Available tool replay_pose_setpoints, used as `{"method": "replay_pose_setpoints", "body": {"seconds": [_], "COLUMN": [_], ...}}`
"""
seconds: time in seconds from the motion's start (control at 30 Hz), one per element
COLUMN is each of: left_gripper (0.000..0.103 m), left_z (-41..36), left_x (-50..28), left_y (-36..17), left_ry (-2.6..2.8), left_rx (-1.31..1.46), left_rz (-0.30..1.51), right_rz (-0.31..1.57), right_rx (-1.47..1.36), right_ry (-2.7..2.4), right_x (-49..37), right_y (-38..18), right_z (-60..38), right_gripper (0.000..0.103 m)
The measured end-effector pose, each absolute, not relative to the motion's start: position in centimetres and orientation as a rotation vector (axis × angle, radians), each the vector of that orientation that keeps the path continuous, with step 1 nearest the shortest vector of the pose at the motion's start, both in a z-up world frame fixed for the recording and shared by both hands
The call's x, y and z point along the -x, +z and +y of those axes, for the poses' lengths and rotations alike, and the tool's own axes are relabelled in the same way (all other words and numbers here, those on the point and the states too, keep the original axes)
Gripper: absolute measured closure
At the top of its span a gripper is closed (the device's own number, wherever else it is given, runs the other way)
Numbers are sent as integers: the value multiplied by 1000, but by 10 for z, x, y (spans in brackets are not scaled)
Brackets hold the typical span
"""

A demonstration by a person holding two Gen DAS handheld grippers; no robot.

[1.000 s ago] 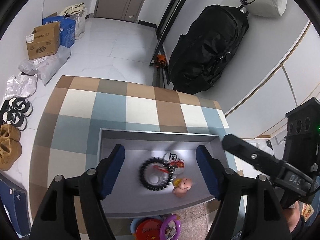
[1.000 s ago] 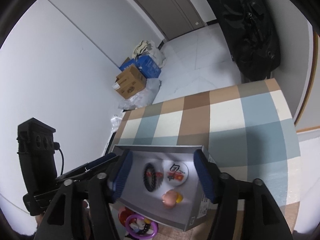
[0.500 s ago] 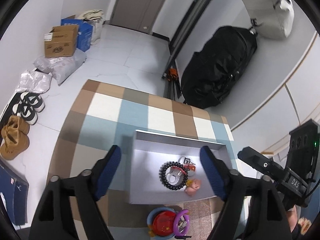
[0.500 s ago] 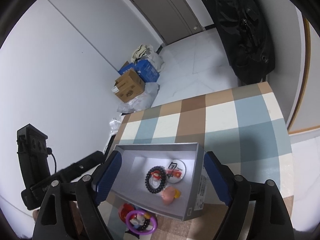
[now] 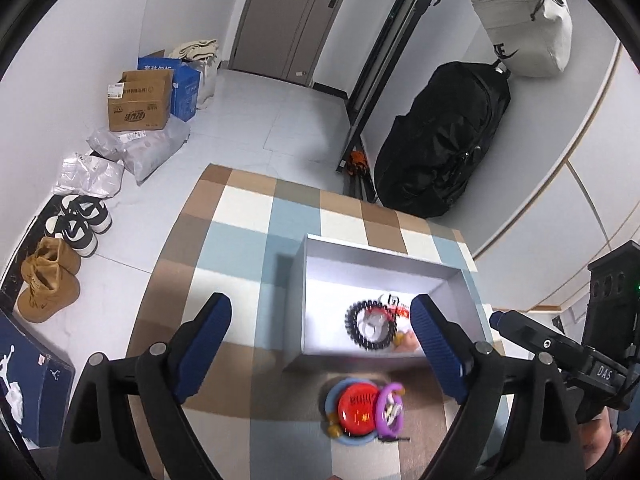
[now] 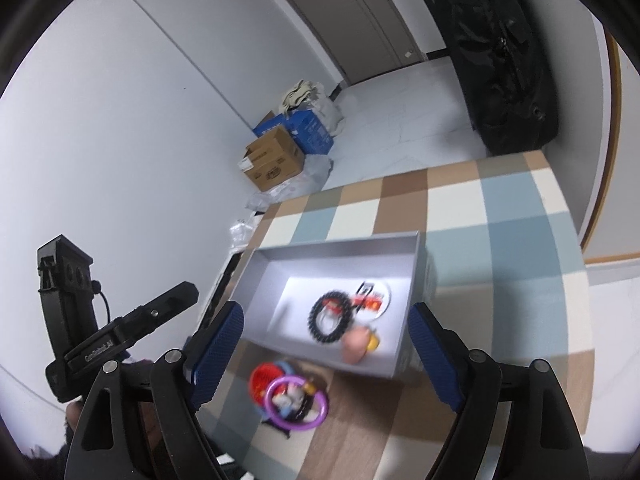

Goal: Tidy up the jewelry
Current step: 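Grasp the purple ring with the right tool and lift it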

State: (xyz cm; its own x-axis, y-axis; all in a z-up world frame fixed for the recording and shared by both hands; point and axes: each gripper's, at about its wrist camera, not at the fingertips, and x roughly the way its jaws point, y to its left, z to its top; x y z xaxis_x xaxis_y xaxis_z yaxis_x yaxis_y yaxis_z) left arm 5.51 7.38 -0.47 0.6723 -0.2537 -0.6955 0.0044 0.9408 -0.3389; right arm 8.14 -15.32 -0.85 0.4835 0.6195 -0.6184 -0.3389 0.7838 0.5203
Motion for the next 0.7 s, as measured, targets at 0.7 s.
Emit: {"method": "replay_pose_setpoints", "body": {"seconds": [0.7], "left_gripper": [15], "left_z": [94], "left_x": [-37], "left_y": [-20], "left_ry": [-134], "left_rx": [392], "left_rz": [889], "right_rz": [985], "right_rx": [-94], "right_ry": [786], "right_x": [-32], "right_y": [-34], "right_z": [-90], "right_gripper": [28]}}
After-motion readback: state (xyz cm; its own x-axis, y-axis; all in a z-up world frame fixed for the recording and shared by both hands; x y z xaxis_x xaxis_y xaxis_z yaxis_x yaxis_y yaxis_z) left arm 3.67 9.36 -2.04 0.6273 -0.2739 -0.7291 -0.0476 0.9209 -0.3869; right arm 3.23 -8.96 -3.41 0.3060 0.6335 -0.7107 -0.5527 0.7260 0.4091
